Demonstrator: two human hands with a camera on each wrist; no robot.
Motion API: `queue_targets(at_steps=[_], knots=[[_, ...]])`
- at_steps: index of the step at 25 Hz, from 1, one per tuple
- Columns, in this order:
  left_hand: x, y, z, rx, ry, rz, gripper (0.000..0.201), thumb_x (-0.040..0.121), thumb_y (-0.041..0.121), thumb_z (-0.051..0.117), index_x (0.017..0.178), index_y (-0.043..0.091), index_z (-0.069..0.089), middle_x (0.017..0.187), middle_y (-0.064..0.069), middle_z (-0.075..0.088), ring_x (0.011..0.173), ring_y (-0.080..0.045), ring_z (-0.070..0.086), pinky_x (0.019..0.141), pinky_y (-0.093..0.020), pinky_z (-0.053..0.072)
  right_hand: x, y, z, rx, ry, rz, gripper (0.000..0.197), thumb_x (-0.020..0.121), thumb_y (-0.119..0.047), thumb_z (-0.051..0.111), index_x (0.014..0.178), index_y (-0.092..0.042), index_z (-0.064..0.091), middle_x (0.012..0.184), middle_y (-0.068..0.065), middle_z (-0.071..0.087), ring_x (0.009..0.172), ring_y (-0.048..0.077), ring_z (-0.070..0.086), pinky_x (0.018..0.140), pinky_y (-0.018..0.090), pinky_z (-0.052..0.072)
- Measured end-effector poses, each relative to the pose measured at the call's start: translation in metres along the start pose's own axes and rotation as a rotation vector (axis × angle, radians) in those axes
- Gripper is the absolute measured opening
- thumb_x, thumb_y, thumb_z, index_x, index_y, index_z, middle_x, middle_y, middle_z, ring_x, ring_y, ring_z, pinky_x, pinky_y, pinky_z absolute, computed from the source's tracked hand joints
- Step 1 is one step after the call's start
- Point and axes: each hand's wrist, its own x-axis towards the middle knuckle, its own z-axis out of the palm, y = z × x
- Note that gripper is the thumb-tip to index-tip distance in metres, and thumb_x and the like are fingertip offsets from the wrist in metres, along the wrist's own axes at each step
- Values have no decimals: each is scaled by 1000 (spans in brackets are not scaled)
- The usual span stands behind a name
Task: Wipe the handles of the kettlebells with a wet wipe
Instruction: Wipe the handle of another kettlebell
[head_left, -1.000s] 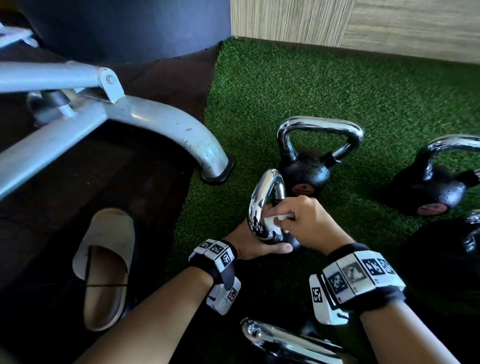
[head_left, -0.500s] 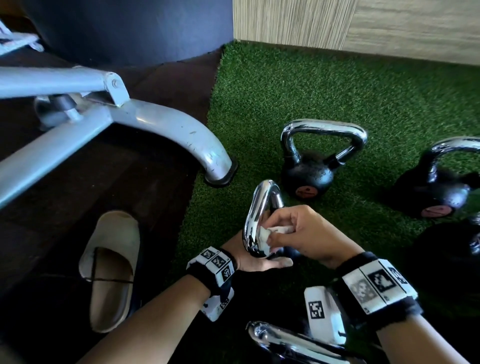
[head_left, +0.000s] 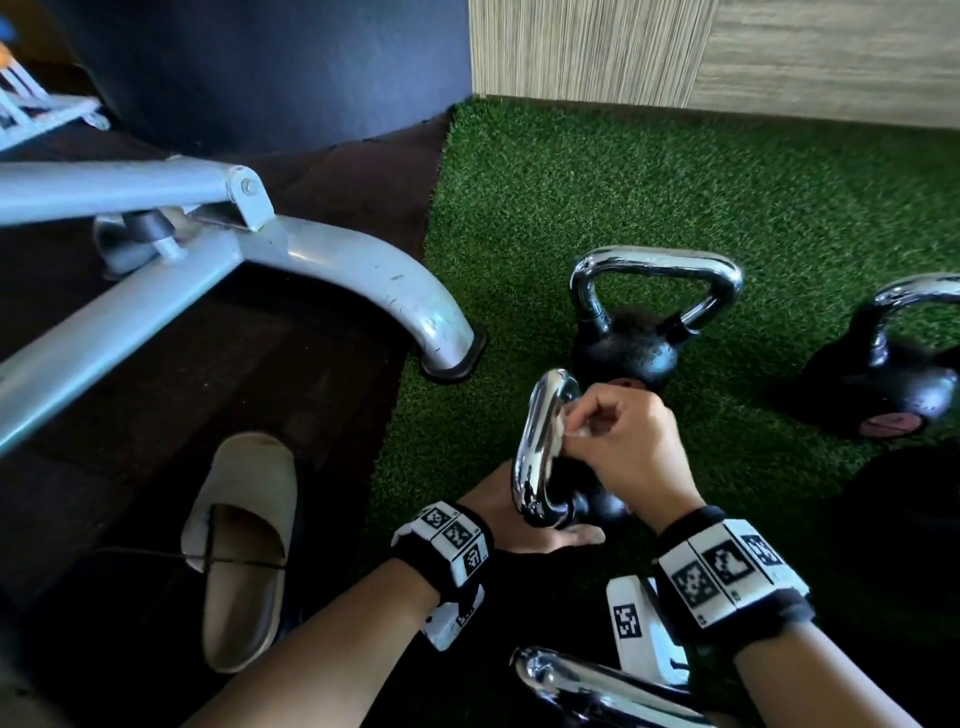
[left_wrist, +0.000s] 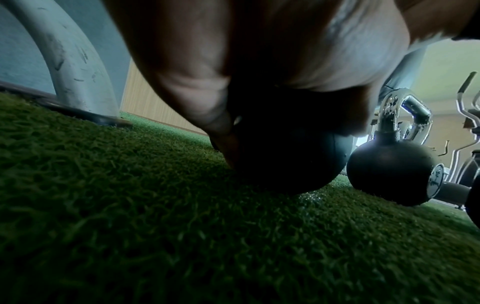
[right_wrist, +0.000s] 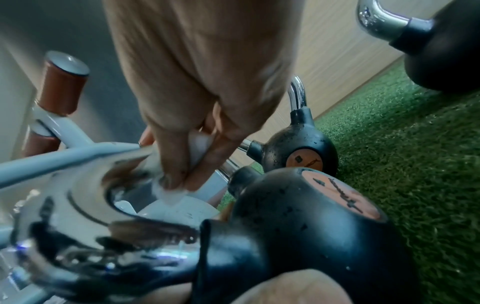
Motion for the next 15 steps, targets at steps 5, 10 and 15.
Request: queue_targets(at_steps=[5, 10, 15], knots=[[2, 6, -5, 19, 4, 21, 58, 79, 50, 83, 128, 35, 56, 124, 16, 62, 115, -1, 56, 106, -19, 43, 1, 3, -8, 5, 33, 37, 26, 61, -8, 89, 65, -23, 68, 77, -1, 77, 74, 28, 74, 72, 46, 62], [4, 1, 3, -71, 55, 29, 79, 70, 56, 87, 136, 35, 49, 126, 21, 59, 119, 3, 57, 109, -30, 48, 5, -1, -4, -77, 232, 59, 22, 69, -2, 83, 64, -17, 68, 55, -8, 65, 50, -5, 59, 50, 6, 40], [15, 10, 6, -154, 51, 25, 86, 62, 46, 92, 134, 36, 47, 119, 18, 63, 113, -2, 64, 103, -37, 53, 9, 9, -9, -113, 301, 288, 12, 70, -11, 81, 67, -12, 69, 58, -7, 61, 60, 12, 60, 50, 16, 39]])
